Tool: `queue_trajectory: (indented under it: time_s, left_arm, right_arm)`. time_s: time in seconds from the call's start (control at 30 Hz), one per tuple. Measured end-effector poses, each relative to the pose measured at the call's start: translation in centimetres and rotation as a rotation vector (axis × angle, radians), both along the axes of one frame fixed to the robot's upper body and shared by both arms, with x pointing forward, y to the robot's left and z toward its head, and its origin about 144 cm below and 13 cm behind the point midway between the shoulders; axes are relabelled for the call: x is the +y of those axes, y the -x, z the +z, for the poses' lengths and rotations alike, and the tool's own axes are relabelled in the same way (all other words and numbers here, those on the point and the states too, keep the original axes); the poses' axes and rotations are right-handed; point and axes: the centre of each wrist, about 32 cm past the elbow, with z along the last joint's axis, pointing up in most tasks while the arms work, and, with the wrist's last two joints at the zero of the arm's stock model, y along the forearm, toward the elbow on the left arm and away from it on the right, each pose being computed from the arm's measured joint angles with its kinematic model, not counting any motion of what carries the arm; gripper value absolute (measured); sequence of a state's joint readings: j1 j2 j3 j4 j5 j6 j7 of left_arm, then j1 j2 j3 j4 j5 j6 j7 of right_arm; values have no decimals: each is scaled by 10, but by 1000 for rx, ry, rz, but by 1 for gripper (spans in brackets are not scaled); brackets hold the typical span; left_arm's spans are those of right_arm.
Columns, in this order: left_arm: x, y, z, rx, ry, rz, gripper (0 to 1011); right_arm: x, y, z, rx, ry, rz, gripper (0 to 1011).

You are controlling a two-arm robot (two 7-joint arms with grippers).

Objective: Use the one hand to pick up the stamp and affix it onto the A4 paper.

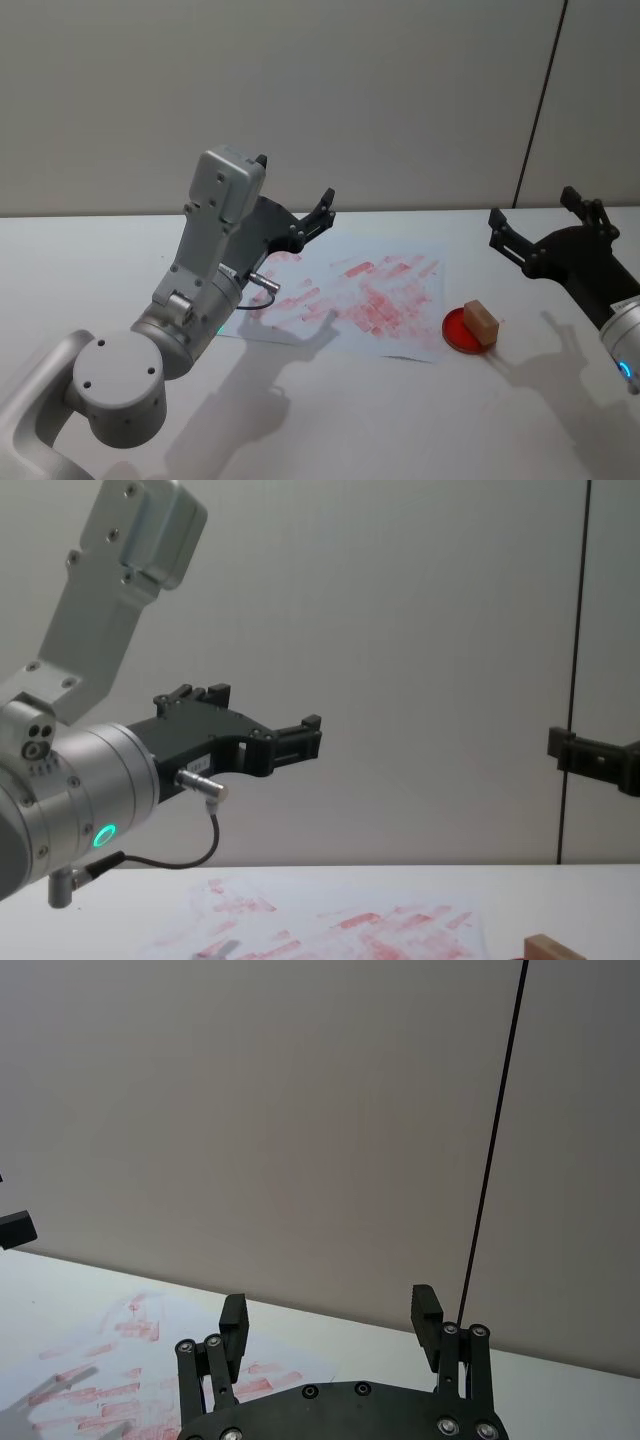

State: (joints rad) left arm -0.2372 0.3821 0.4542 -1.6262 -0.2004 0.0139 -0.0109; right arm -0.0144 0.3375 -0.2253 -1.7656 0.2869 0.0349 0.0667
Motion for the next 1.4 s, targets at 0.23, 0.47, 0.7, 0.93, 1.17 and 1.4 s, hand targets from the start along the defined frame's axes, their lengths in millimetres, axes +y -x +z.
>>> queue_trajectory:
  time_s: [0.23, 0.47, 0.7, 0.93, 1.17, 1.4]
  left_arm:
    - [0, 0, 0, 0, 0, 0, 1001]
    - [0, 0, 0, 0, 0, 0, 1002]
    - [0, 0, 0, 0, 0, 0, 1001]
    - [0, 0, 0, 0, 0, 0, 1002]
    - [0, 0, 0, 0, 0, 0, 1002]
    - [0, 0, 0, 0, 0, 0, 1001]
  right_arm:
    - [0, 0, 0, -1, -1, 0, 1001]
    - [0, 0, 0, -2, -1, 1, 1001]
    - [0, 0, 0, -1, -1, 1, 1001]
    - [0, 0, 0, -1, -1, 1, 1001]
    - [-3, 2, 0, 16, -6, 1, 1001]
    - [-10, 5, 3, 71, -17, 5, 1001]
